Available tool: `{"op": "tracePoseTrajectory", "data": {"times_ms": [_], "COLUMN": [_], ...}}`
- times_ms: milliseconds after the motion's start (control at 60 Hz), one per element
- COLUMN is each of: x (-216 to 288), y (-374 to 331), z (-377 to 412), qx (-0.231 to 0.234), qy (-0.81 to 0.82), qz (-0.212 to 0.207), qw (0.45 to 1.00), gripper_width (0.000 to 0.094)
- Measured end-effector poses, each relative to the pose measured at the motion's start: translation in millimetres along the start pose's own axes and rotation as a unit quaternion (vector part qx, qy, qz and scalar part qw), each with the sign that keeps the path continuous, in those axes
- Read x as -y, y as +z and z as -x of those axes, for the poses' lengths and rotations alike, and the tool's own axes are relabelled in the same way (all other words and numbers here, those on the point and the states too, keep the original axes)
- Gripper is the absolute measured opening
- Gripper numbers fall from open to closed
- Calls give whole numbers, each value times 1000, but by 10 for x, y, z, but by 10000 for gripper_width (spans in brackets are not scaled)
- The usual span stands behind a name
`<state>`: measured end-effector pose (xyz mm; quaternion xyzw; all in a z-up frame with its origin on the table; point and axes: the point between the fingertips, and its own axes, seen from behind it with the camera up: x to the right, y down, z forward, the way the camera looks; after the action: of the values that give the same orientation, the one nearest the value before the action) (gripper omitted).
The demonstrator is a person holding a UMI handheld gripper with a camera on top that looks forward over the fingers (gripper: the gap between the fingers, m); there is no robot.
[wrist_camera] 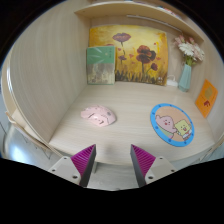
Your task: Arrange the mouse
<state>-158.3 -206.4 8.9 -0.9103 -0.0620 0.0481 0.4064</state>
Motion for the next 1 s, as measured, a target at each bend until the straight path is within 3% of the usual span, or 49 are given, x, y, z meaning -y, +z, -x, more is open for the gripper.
{"op": "tracePoseTrajectory", "data": {"times_ms": [383, 733, 1000], "x": [528, 1138, 1291], "y": [915, 1495, 1693], "z": [293, 9, -216], "qx": [-23, -71, -93], "qy": [-25, 49, 76], "qz": [38, 27, 33], "qw": [999, 996, 992], "gripper_width": [682, 680, 683]}}
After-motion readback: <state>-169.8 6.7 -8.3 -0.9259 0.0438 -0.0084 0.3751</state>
